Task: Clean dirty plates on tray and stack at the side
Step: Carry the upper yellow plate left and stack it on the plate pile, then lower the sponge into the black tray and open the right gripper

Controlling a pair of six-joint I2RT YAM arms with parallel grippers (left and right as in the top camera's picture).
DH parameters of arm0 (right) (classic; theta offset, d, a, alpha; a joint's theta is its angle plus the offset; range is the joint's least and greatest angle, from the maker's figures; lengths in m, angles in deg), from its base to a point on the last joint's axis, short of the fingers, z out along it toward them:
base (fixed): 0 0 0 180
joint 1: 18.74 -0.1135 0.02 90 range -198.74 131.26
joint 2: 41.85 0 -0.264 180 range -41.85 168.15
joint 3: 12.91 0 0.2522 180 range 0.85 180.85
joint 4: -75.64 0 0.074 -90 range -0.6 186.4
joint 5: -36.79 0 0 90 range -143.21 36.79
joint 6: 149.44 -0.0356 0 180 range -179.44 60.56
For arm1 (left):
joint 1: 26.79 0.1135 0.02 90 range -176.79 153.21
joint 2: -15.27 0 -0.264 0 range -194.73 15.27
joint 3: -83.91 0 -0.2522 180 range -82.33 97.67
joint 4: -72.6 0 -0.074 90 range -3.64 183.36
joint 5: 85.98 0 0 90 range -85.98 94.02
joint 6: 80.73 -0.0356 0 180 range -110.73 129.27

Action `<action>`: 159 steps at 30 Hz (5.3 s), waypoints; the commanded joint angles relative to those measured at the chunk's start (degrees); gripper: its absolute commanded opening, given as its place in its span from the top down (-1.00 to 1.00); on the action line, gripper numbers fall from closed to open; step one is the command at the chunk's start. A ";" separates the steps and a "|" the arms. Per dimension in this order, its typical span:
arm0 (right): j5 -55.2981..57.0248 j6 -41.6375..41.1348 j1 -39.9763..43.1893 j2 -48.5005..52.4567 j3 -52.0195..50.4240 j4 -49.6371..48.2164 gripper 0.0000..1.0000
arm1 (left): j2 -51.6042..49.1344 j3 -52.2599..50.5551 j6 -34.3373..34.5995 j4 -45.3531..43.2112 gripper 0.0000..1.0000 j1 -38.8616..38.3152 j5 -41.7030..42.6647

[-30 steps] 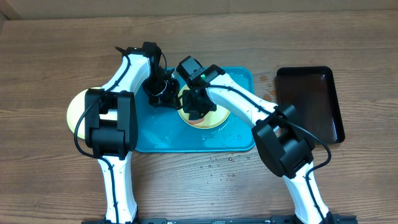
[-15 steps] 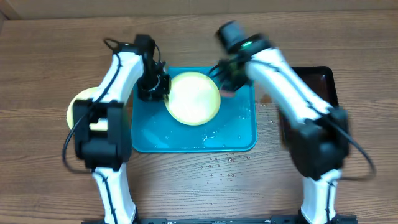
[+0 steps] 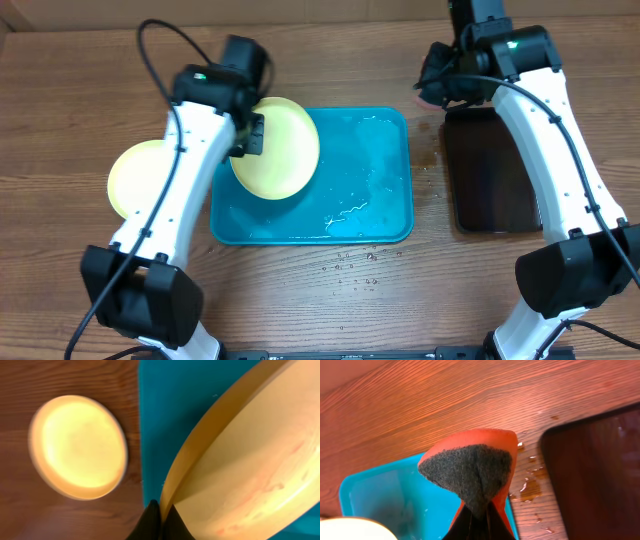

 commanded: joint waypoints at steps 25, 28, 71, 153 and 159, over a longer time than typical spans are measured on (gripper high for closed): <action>0.55 1.84 2.32 -0.26 0.26 0.28 0.93 | 1.03 0.52 24.94 9.49 0.92 -22.16 -44.98; 0.52 1.84 2.32 -0.26 0.26 0.42 0.93 | 1.07 0.50 24.85 9.90 0.92 -19.71 -36.30; -0.87 3.39 2.34 -0.26 0.26 1.97 0.93 | 1.57 -29.38 -6.21 -29.42 0.21 51.54 21.90; 1.25 18.14 4.50 -37.27 -9.33 2.36 -1.00 | 2.51 -8.74 -17.59 -15.85 -1.00 20.68 26.23; -0.68 18.32 5.90 -50.73 -35.12 -24.30 -1.00 | 2.51 -8.74 -17.59 -15.85 -1.00 20.68 26.23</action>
